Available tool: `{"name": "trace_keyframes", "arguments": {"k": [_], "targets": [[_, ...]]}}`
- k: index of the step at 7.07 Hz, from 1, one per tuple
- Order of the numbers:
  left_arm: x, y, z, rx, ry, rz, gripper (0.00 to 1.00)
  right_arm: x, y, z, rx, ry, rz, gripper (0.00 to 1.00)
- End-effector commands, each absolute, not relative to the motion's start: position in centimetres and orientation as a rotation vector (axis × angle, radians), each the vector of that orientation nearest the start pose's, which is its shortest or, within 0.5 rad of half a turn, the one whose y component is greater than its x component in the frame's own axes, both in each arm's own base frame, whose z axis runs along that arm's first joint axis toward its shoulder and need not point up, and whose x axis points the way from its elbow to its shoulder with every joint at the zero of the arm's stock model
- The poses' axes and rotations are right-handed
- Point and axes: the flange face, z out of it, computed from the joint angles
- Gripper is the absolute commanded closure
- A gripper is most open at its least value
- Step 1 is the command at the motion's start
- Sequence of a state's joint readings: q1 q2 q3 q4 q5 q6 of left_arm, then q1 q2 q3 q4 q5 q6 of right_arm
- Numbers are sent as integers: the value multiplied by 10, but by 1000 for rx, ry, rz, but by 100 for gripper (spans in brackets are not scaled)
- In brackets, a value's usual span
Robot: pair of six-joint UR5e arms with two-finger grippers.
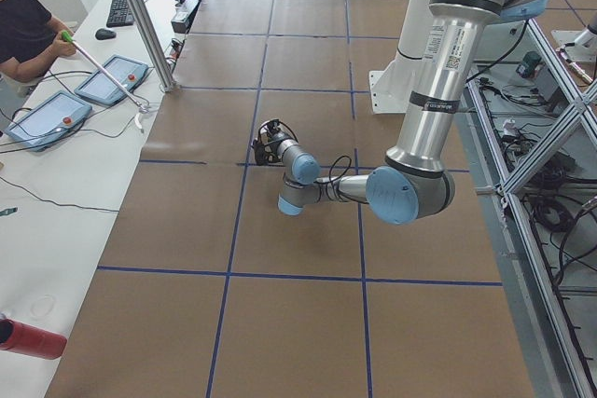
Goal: Flip mug
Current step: 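Lift the mug with the left gripper and carry it farther from the robot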
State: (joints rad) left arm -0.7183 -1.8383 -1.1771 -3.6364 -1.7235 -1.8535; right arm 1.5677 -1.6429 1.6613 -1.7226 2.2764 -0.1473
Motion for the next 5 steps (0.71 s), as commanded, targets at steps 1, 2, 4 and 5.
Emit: {"name": "trace_keyframes", "arguments": {"k": [1,2,4,5], "targets": [[362,-473,421,298,1837,-578,100,67,-450,668,-77,-712,-97,0],[388,-494,369,283,1748,-609,100,67,-450,668,-77,-712,-97,0],[455,-509,302,277,1550,-562,100,67,-450,668,-77,-712,-97,0],[481,-511,274,335,1438,-466,100,67,-450,668,-77,-712,-97,0]]}}
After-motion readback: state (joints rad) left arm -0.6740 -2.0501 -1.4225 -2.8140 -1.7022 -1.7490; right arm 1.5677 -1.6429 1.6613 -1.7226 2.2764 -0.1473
